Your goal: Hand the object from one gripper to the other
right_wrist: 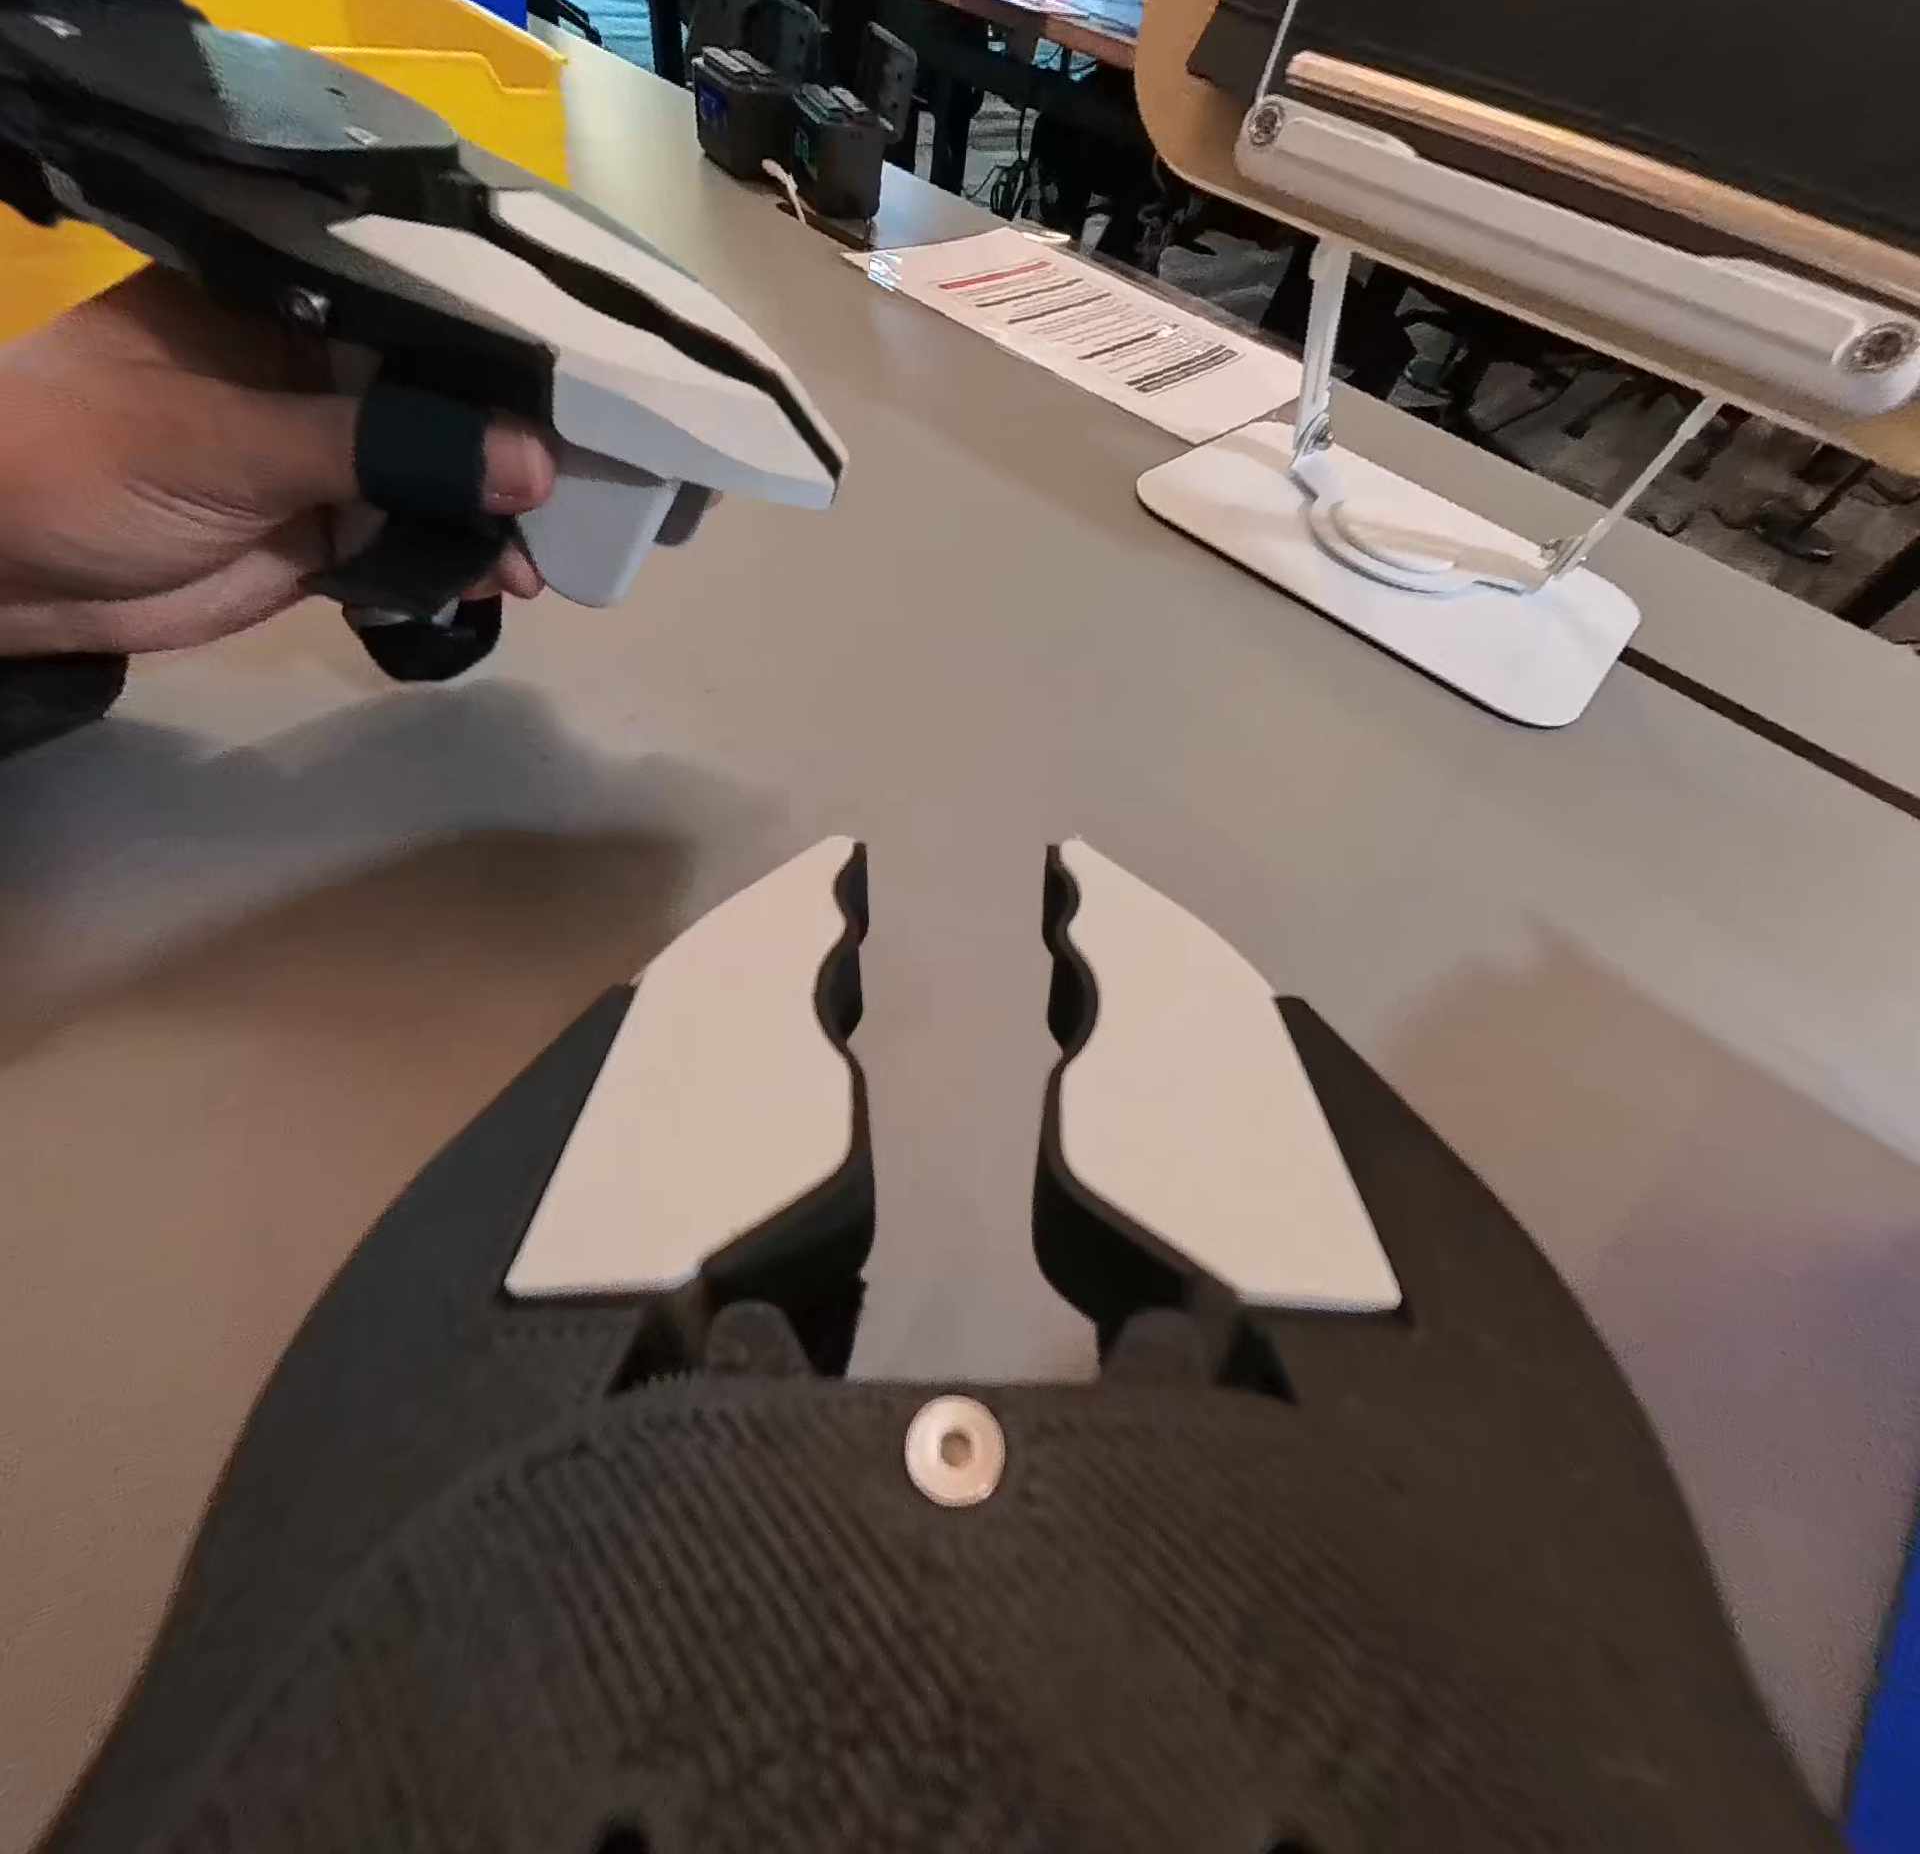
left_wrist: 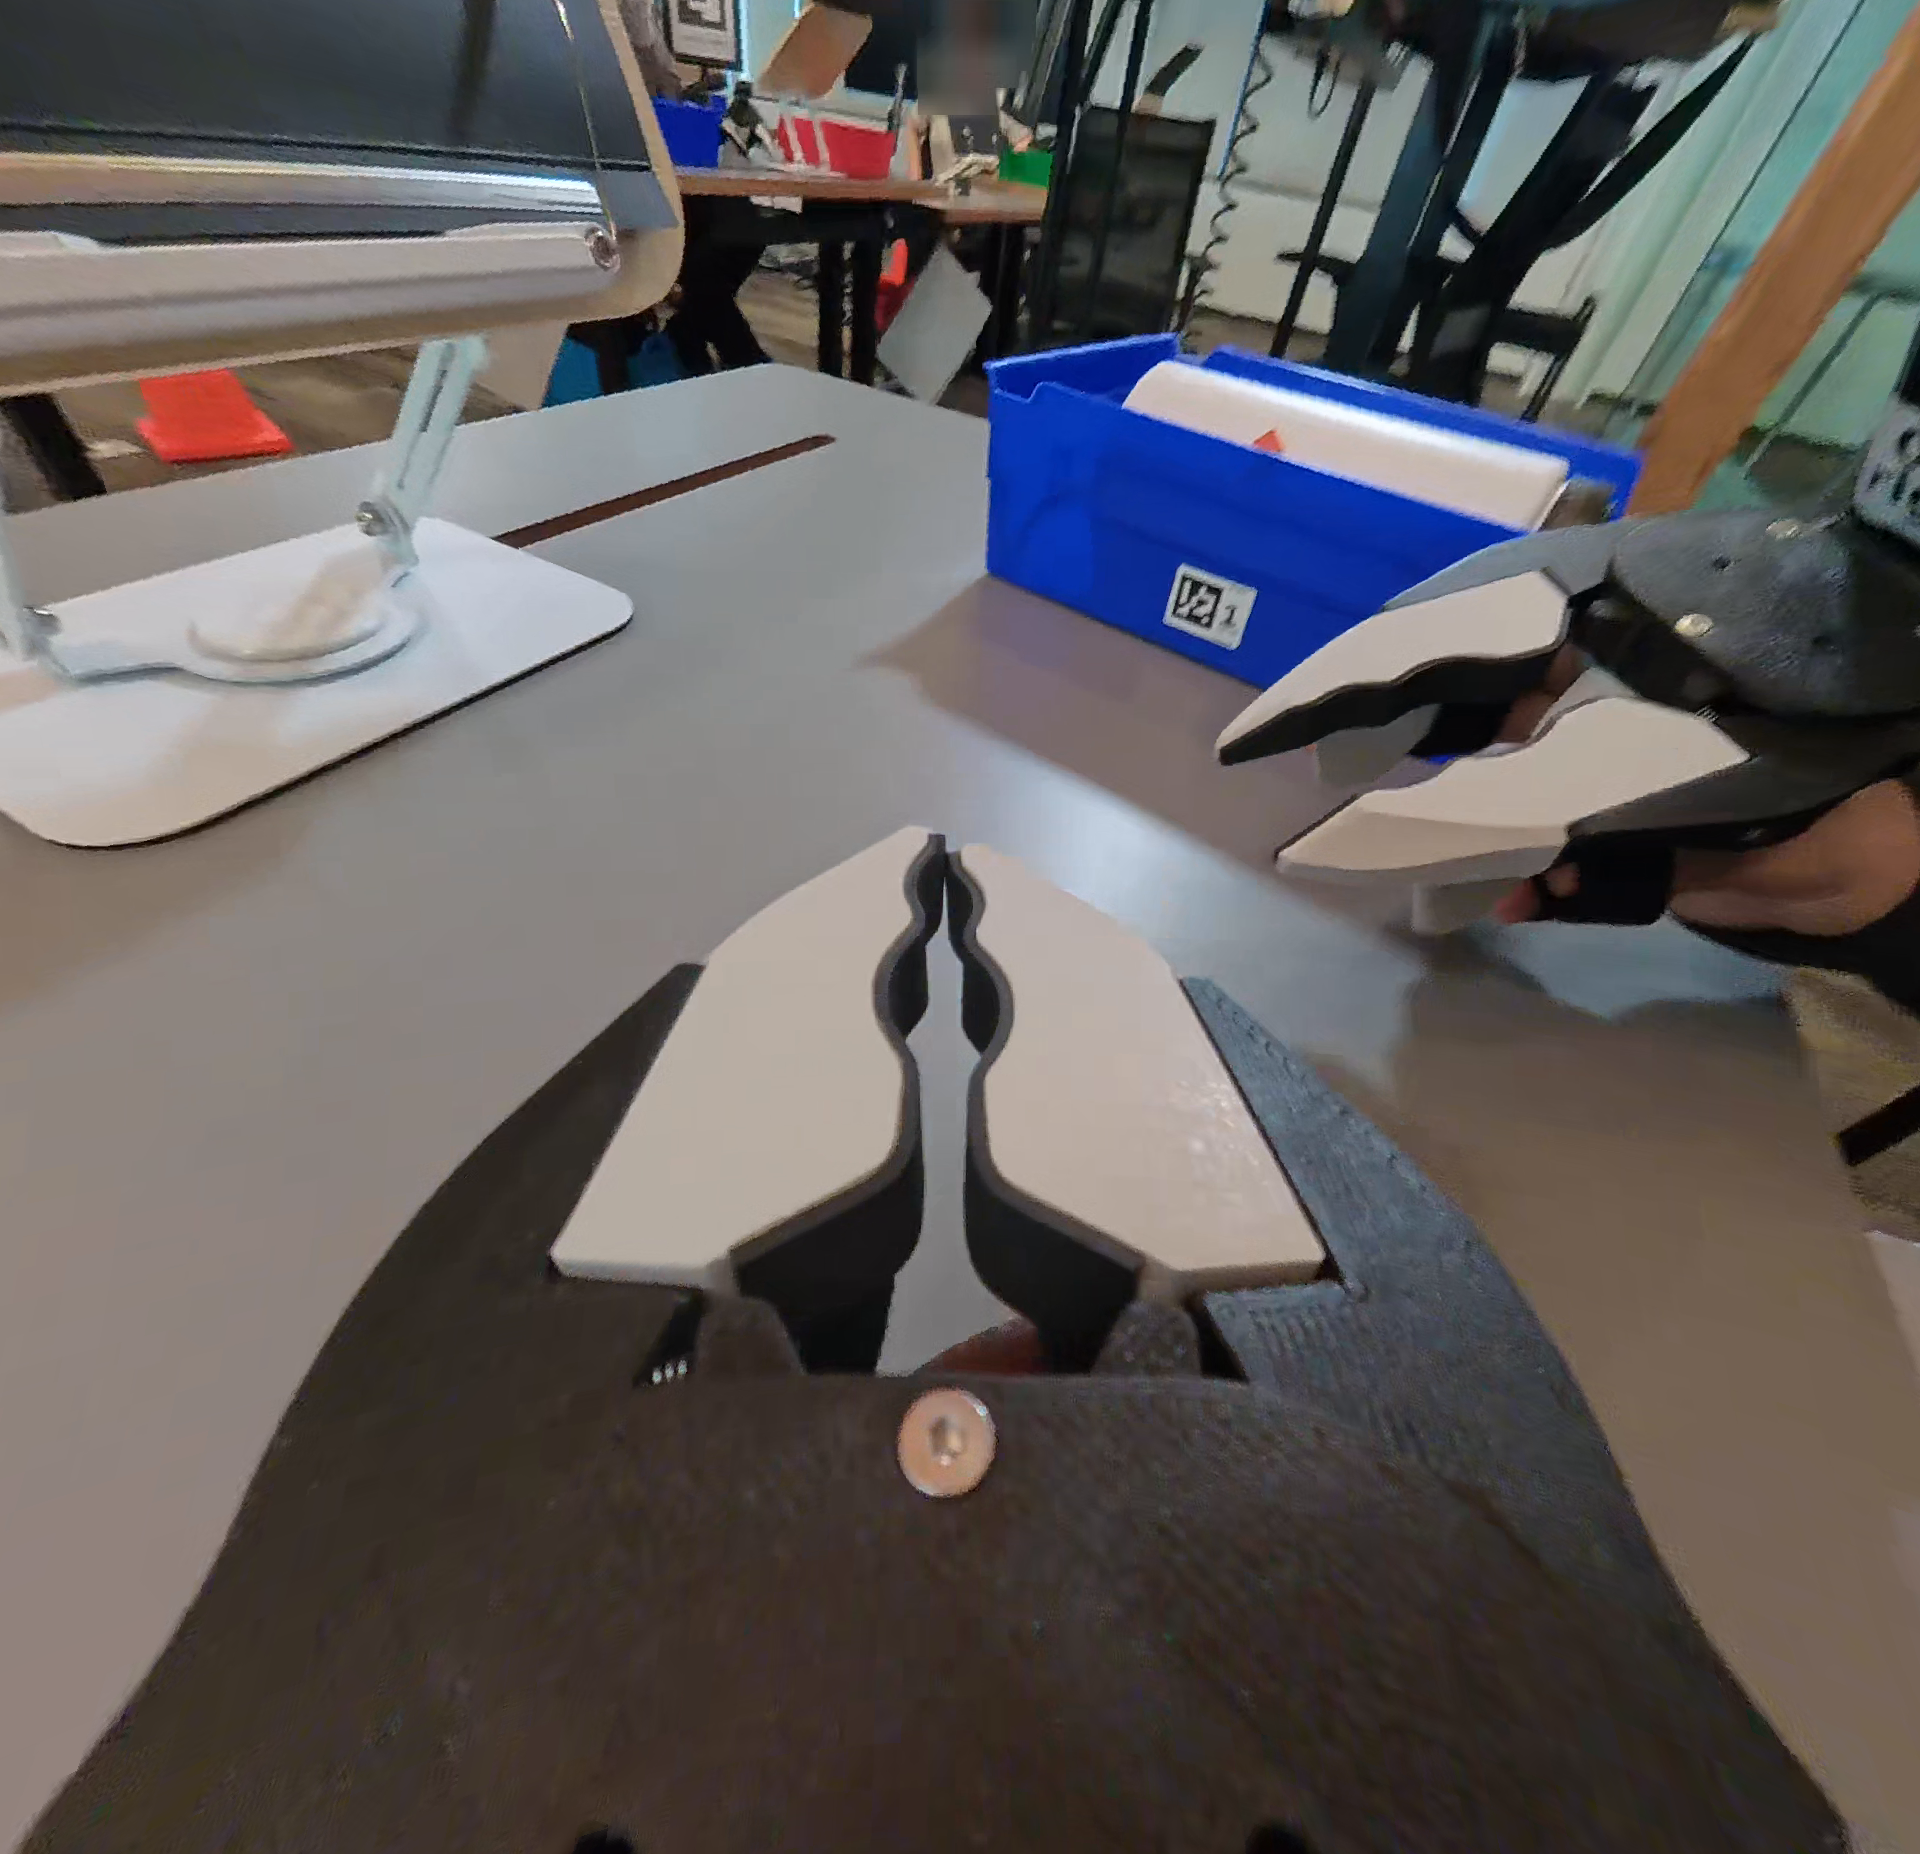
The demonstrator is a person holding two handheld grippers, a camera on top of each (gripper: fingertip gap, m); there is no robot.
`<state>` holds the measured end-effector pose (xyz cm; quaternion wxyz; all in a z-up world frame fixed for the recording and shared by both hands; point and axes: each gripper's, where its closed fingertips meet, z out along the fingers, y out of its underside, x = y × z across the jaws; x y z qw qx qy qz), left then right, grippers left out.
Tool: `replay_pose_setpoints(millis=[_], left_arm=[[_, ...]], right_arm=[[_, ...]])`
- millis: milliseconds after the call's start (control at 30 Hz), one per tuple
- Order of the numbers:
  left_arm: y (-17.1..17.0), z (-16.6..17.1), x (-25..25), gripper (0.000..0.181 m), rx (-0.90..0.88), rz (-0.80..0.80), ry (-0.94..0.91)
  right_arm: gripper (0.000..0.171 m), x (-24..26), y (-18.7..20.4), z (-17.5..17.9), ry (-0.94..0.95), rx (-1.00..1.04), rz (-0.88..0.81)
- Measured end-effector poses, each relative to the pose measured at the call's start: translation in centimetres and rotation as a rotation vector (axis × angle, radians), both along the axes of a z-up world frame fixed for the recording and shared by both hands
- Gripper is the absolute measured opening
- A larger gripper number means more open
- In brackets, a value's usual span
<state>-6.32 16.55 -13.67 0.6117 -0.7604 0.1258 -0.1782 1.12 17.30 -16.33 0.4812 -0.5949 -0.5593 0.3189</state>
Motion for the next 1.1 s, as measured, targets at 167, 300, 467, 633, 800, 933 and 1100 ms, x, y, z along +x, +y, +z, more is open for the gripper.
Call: replay_pose_setpoints(millis=[167, 300, 467, 633, 800, 933, 1100], left_arm=[[0.2, -0.5, -0.8, 0.001, -0.010, 0.037, 0.108], [0.3, -0.7, -0.9, 0.000, -0.017, 0.034, 0.116], [0.4, -0.8, -0.9, 0.001, -0.022, 0.027, 0.098], [0.5, -0.9, -0.9, 0.001, -0.032, 0.021, 0.081], [0.5, -1.1, -0.7, 0.002, -0.044, 0.013, 0.073], [0.4, -1.3, -0.5, 0.002, -0.049, 0.003, 0.075], [0.5, -1.4, -0.3, 0.004, -0.052, -0.003, 0.078]], right_arm=[[0.033, 0.2, 0.6, 0.1, 0.067, -0.131, -0.020], [0.032, 0.6, 1.6, 0.3, 0.120, -0.228, -0.042], [0.029, 0.8, 1.9, 0.5, 0.148, -0.267, -0.041], [0.029, 0.5, 1.5, 0.3, 0.121, -0.251, -0.022], [0.029, 0.3, 1.1, 0.0, 0.098, -0.230, -0.005], [0.029, 0.2, 1.0, -0.1, 0.084, -0.222, 0.001], [0.029, 0.1, 1.0, -0.2, 0.079, -0.226, 0.006]])
